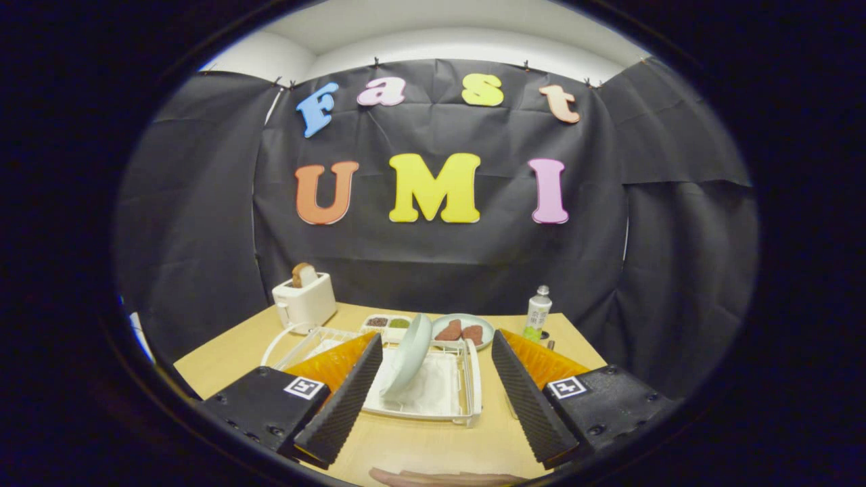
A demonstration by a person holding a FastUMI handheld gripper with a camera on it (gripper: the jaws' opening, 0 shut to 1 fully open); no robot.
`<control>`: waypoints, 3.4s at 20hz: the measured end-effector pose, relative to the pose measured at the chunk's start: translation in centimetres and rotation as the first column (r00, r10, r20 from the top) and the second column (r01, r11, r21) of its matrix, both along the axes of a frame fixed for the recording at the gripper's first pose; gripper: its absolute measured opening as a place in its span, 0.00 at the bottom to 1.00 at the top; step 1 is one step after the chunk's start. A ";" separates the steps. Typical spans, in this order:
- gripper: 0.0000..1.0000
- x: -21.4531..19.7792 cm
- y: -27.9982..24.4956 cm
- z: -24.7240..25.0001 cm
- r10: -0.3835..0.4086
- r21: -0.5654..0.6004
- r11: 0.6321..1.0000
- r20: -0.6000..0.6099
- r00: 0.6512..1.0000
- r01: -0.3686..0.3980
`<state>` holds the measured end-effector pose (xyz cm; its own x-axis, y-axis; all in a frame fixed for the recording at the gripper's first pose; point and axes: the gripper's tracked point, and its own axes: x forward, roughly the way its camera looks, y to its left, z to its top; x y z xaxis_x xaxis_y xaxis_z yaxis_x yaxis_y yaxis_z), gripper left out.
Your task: Take the plate from the dish rack, then take the spoon from the basket and place it into the plate.
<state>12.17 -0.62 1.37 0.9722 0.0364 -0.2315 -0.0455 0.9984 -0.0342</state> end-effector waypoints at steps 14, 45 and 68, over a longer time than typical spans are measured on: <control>1.00 14.4 2.3 -2.0 -0.149 -0.145 0.985 -0.415 0.897 0.097; 0.09 12.1 3.2 1.0 -0.466 -0.407 0.870 -0.499 0.731 0.277; 0.08 -7.2 -4.1 -19.5 0.152 0.367 0.921 -0.648 0.746 0.130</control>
